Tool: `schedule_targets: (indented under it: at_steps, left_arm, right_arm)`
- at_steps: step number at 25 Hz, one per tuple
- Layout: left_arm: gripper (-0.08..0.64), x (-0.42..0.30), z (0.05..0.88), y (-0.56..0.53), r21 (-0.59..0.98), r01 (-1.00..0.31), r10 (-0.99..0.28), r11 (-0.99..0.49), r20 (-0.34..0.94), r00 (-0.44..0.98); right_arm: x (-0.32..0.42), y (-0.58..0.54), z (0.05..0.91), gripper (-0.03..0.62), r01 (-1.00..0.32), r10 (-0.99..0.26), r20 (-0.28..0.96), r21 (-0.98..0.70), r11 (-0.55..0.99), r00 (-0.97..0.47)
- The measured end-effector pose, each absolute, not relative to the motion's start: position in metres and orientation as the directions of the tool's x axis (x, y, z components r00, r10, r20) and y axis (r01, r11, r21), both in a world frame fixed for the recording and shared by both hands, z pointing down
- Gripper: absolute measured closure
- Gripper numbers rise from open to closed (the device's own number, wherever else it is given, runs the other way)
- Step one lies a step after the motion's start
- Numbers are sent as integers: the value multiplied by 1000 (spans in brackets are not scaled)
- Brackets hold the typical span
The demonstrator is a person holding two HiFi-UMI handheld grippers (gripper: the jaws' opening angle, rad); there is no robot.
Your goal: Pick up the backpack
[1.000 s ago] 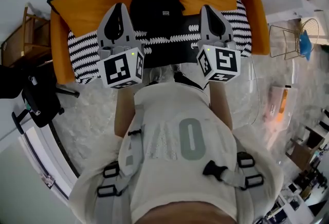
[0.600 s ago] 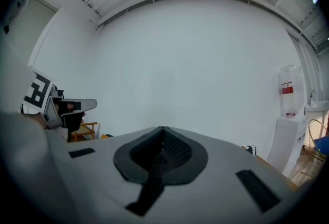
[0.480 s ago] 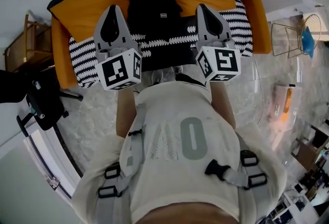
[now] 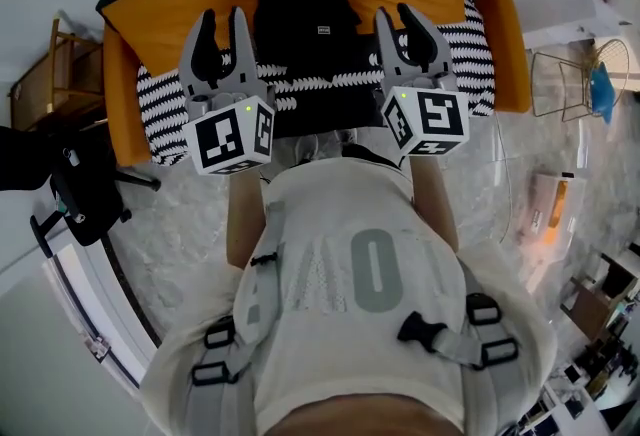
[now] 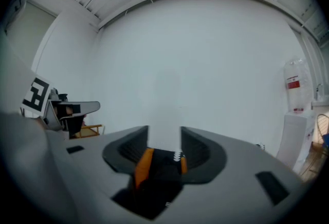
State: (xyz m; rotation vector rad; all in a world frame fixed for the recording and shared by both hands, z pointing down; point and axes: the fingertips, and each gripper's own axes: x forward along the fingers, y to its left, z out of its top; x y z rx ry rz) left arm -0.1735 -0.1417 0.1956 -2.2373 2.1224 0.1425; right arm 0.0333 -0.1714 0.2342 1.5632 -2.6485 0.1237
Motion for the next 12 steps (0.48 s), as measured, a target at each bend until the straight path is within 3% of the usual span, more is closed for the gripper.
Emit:
schedule_targets:
  at_steps: [1,2,5,12]
  left_arm:
    - [395,-174,196,-143,32,-997,-993,-64,-103,60]
    - [359,-174,198,-144,38,-997,-993,-71,-101,67]
    - [306,-175,204,-148,50,-996,-993,-76,-91,71]
    - [284,-177,217,-159,45,-996,-996,-81,-50,79]
  right_arm:
    - [29,-172,235,336,-864,-858,99,-49,501,-503]
    - [25,-174,235,300,-854,-849,97,-63,516,-520]
    - [21,-178,236,281,-840,-836,87,-97,534,-541]
    - [23,-192,243,282,-843,-838,103,-128,522,-535]
